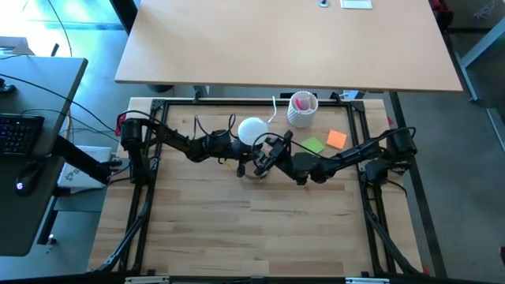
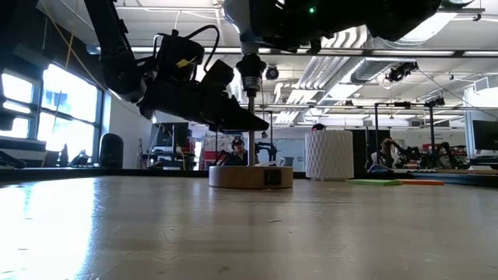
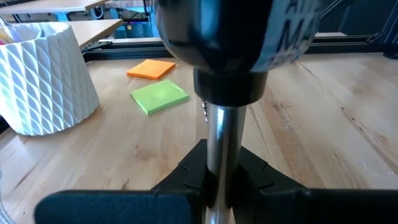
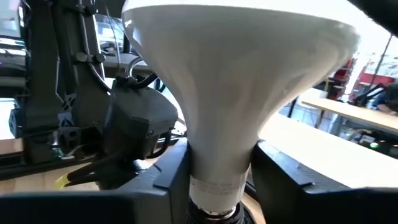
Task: Screw lightbulb
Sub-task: Remove the lightbulb from the lamp socket
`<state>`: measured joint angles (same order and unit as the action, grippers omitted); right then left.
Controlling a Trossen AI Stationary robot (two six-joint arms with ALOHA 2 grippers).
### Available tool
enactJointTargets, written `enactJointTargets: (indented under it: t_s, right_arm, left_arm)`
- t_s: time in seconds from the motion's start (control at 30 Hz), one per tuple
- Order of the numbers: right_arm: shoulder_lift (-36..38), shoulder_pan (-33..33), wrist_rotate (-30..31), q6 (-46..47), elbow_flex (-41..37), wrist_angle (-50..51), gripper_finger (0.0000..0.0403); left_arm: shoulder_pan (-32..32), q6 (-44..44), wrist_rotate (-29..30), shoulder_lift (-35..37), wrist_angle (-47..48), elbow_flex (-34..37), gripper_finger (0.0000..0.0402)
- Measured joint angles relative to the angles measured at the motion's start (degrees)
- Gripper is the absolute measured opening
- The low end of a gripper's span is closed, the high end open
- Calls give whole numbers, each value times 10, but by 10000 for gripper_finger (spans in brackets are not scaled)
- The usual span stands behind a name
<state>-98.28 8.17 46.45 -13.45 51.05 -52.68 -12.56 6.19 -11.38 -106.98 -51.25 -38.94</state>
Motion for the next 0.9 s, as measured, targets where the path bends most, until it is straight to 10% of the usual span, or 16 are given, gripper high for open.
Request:
enactJointTargets:
  t_s: [0.5,0.9]
  right_arm:
    - [63,-68,-189,40,-2,135,122]
    - [98,-237,-656,109,-2,207,122]
  left_arm:
    - [-1,2,9,0,5,0,30]
    - [-1,13,2,-1,4,-1,30]
